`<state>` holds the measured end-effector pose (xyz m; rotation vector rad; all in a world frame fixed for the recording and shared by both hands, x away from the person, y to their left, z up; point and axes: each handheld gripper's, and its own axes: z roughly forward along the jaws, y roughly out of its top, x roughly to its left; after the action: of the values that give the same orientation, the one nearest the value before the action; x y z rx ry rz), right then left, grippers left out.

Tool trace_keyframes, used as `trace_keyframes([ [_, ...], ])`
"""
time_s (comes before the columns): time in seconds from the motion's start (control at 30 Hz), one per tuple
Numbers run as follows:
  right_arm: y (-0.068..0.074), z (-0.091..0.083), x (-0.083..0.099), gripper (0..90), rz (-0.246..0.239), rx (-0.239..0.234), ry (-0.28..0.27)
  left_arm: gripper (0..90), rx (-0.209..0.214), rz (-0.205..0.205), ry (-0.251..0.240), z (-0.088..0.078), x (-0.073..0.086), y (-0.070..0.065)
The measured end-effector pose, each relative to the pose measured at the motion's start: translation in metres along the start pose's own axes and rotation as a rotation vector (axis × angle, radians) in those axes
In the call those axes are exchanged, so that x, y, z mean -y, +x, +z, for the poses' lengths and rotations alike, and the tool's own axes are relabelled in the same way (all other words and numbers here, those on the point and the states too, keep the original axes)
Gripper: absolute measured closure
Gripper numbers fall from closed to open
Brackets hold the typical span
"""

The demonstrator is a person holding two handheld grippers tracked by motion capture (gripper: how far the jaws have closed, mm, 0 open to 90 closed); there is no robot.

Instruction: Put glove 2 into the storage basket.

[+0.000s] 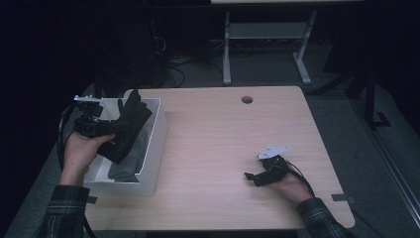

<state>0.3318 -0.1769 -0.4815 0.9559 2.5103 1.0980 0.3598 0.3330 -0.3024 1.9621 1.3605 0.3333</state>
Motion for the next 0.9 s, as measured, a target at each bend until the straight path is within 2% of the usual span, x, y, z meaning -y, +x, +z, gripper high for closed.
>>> trace_keyframes([
  [0.13,0.000,0.000,0.000,13.3,-0.001,0.001,0.000,67.4,0.001,-0.015,0.017,0.012,0.009,0.006],
  [0.4,0.000,0.000,0.000,13.3,0.000,0.000,0.000,67.3,-0.049,-0.049,0.079,0.035,0.026,0.018],
  [0.6,0.000,0.000,0.000,13.3,0.000,0.000,0.001,65.9,-0.071,-0.057,0.113,0.049,0.036,0.024],
  [0.67,0.000,0.000,0.000,13.3,0.000,0.000,0.001,64.4,-0.075,-0.052,0.119,0.053,0.038,0.023],
  [0.9,0.000,0.000,0.000,13.3,-0.001,0.000,0.000,46.9,-0.124,-0.036,0.136,0.059,0.037,0.023],
])
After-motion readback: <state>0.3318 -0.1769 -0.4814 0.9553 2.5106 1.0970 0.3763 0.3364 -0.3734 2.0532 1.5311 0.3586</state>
